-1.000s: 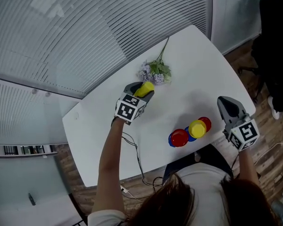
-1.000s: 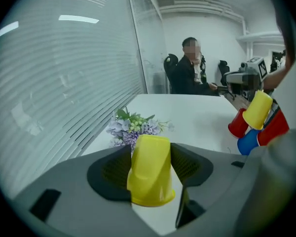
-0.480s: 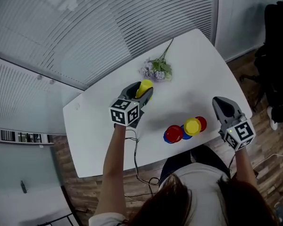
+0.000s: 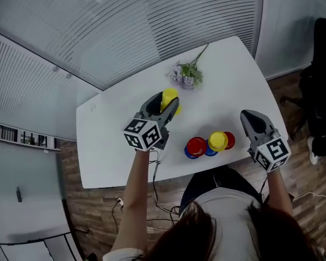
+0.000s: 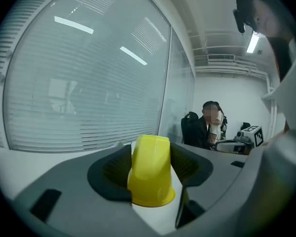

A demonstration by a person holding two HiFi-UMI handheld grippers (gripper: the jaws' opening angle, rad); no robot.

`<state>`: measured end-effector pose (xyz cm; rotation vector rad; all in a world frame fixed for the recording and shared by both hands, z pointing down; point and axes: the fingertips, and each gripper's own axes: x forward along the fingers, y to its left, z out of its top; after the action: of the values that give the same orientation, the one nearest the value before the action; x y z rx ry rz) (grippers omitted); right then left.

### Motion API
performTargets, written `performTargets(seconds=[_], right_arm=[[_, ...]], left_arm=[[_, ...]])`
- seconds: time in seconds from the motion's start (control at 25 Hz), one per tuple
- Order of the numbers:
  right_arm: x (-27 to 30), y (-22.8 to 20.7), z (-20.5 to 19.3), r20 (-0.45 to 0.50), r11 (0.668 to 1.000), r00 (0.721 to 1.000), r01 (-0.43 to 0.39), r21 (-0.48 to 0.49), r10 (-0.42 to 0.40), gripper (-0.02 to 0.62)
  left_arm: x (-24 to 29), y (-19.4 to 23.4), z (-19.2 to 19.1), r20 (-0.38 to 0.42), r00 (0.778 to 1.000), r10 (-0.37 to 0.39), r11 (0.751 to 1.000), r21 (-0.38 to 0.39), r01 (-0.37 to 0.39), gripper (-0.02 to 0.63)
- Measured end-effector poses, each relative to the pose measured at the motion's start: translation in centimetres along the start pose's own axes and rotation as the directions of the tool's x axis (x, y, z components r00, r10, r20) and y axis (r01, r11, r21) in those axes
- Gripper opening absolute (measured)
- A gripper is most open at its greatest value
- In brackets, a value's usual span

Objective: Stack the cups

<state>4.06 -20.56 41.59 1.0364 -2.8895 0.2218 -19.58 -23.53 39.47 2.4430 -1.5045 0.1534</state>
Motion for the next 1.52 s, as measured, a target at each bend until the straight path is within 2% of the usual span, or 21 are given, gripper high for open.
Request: performTargets(seconds=[0.32,0.72,1.0,1.28,1.52], right_arm=[[-0.1,1.0,0.3,0.012,0.999,0.999,-0.045,-0.012,0.045,0.029],[-0.8,3.0,0.8,0.026,0.999,1.0,-0.016,-0.034,0.016,0.029],[-3.0,5.6,0.7,0.028,0.998,0.999,0.031,-0.057,-0.029,0.029],[-6.1,8.1,0.1,0.028,0.996,0.998,0.063,-0.07,-0.061,0.029],[-7.7,10.0,0.3,0.027,0.992,0.997,0.074,-0.101,-0.072,0.028]], left_arm=[[-3.1,-1.9,1.2,0.133,0.99,0.038,0.998,-0.061,-0.03,0.261],[-6.3,-6.2,3.0,0.258,0.966,0.012,0.999,-0.047,0.0,0.259],[-8.0,-9.7,2.4,0.273,0.962,-0.02,1.0,-0.018,0.025,0.259],[-9.5,-12.3,2.0,0.302,0.952,-0.04,0.998,-0.042,0.055,0.259],[-10.3,-13.4,1.9,0.34,0.94,-0.014,0.997,-0.07,0.04,0.259]])
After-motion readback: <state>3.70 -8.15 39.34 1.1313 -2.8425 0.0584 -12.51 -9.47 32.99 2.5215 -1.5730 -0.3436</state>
